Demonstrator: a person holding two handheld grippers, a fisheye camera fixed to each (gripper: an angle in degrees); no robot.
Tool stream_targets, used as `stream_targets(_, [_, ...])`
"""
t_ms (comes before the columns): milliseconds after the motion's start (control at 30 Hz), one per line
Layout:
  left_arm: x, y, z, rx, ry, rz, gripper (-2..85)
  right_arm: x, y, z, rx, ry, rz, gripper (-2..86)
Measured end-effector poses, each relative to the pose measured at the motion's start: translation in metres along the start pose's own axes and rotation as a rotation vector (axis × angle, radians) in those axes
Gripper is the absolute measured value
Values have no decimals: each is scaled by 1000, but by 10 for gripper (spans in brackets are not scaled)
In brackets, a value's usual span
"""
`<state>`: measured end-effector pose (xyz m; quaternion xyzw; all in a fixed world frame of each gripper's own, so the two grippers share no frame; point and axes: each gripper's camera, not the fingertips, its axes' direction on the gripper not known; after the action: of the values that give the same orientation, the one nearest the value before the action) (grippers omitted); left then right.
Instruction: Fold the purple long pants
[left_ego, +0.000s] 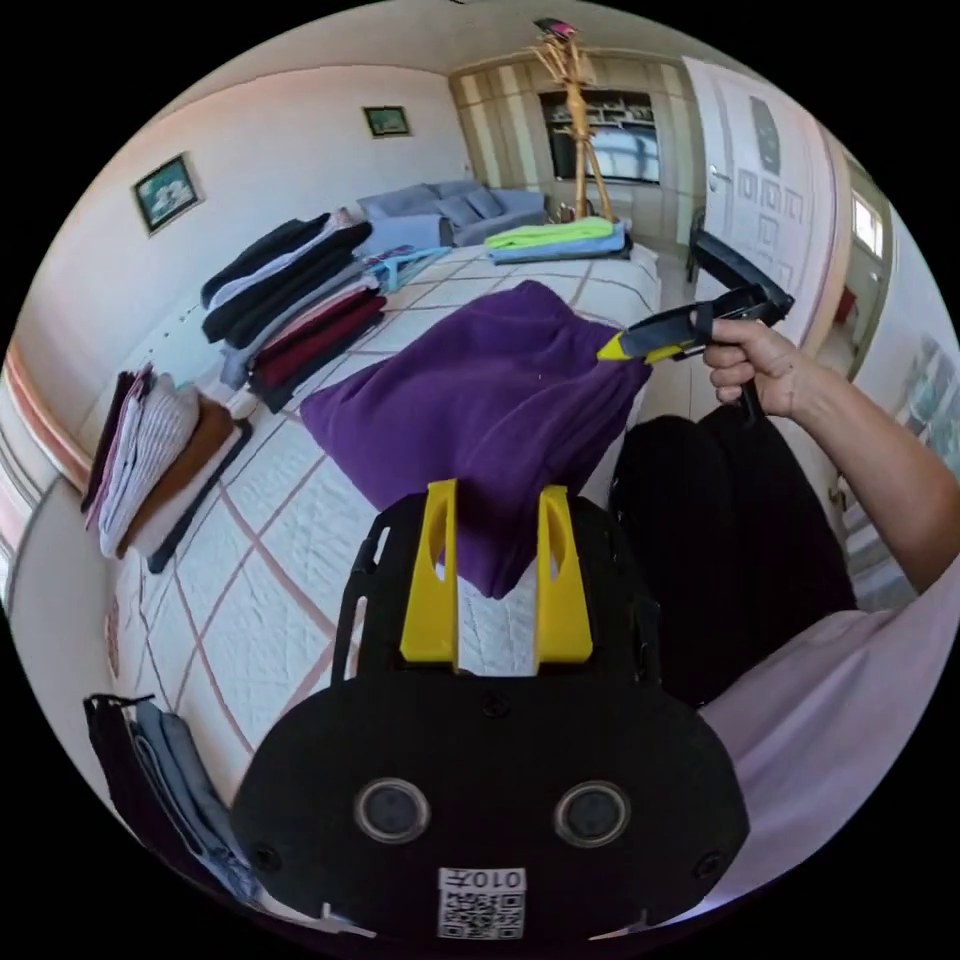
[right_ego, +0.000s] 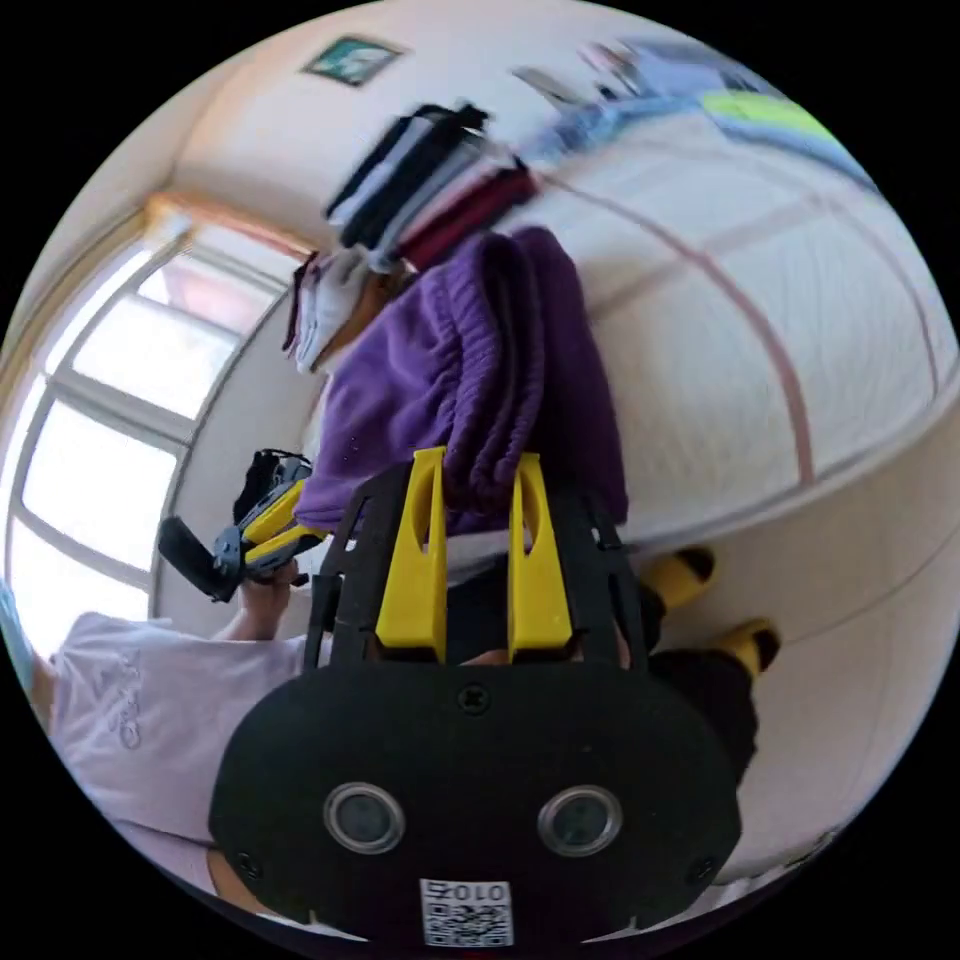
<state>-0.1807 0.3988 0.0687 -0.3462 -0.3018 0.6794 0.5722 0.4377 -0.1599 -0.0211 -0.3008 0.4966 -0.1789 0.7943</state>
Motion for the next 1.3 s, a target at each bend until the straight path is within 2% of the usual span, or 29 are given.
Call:
stream_targets(67, [16, -9, 1, -9, -107, 65, 83, 11, 15, -4, 120, -166, 32, 99])
stream_targets(200, [15, -14, -1, -35, -88, 101, 91, -34, 2, -18, 102, -41, -97, 98])
stream_targets(267, [11, -13, -4, -29, -59, 109, 94, -76, -4, -39, 168, 0, -270, 97])
stream_targets(333, [11, -11, -6, -35, -46, 124, 98, -98, -7, -42, 158, 82, -351, 97])
stream_targets(433, [11, -8, -3, -53, -53, 152, 99, -81, -15, -11, 40, 183, -249, 100])
stream_targets(500, [8, -7, -5, -60, -21, 164, 99, -52, -14, 17, -61, 133, -112, 102])
stream_targets(567, [-2, -6, -13, -59, 44, 154, 99, -45, 2, 15, 37, 44, -77, 103])
stream_targets(633, [-32, -4, -33, 4, 216, 52, 99, -48, 7, 15, 36, 61, -66, 104])
stream_targets(700, [-58, -6, -43, 64, 303, -44, 100, -52, 13, 10, 43, 80, -60, 104])
stream_targets(800, [-77, -18, -38, 94, 232, -106, 101, -68, 23, -12, 142, 141, -57, 100])
stream_targets(900, [-70, -38, -14, 89, 185, -82, 100, -111, 28, -27, 259, 219, -153, 95])
stream_targets(967, [-56, -49, 1, 78, 162, -31, 99, -145, 24, -14, 236, 288, -275, 93])
stream_targets(1033, [-30, -59, 32, -11, 100, 79, 97, -154, 17, 6, 184, 329, -314, 93])
stream_targets(1133, [-15, -58, 50, -37, 59, 125, 93, -134, 7, 37, 82, 339, -258, 75])
stream_targets(1233, [-25, -54, 55, -28, 114, 99, 87, -117, 14, 41, 114, 433, -247, 34])
stream_targets(1300, [-38, -50, 61, -9, 184, 51, 82, -108, 15, 41, 121, 395, -234, 29])
